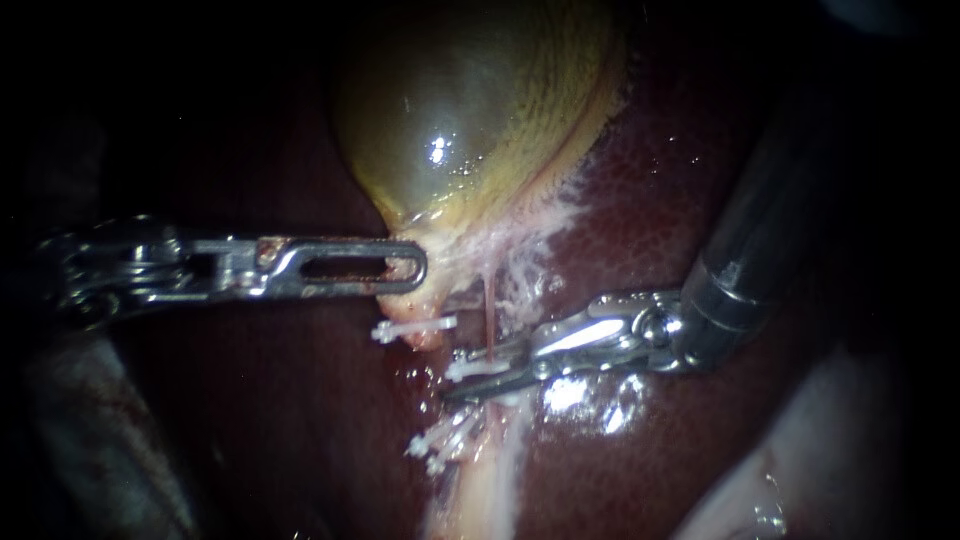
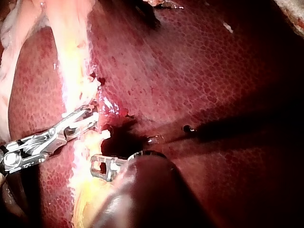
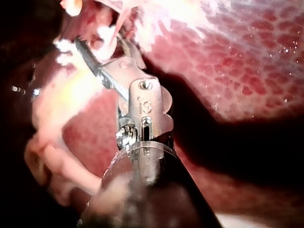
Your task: Going back second clip right tube
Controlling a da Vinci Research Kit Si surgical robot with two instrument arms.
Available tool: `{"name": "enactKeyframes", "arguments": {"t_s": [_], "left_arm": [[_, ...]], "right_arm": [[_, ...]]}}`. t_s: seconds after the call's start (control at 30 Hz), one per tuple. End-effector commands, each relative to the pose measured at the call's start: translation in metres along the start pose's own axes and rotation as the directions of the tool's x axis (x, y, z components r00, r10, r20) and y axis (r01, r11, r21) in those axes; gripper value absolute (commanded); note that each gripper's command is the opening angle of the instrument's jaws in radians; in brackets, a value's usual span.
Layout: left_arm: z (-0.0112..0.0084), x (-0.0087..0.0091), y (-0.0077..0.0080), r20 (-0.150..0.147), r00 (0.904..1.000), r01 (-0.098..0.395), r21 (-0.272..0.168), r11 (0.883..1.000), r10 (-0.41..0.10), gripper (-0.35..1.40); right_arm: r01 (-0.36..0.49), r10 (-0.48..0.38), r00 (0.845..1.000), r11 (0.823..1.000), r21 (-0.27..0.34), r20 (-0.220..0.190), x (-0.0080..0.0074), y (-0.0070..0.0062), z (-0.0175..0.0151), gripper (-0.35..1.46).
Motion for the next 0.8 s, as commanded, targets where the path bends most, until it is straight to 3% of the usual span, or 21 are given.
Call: {"name": "enactKeyframes", "arguments": {"t_s": [0.03,0.27,0.5,0.8], "left_arm": [[0.0,0.0,0.0,0.0,1.0,0.0,0.0,1.0,0.0,-0.35],[0.0,0.0,0.0,0.0,1.0,0.0,0.0,1.0,0.0,-0.35],[0.0001,0.0,0.0,0.0,1.0,0.0,0.0,1.0,0.0,-0.35],[0.0001,0.0001,0.0,0.0,1.0,0.0,0.0,1.0,0.0,-0.35]], "right_arm": [[0.007,-0.007,1.0,1.0,-0.001,-0.001,0.0001,0.0,-0.0001,0.46],[0.072,-0.072,0.997,0.997,-0.002,0.003,0.0001,-0.0003,-0.0009,0.46],[0.181,-0.181,0.984,0.983,-0.031,-0.004,0.0005,-0.0005,-0.0029,0.46],[0.246,-0.247,0.969,0.968,-0.05,-0.027,0.0007,-0.0015,-0.0059,0.48]]}}
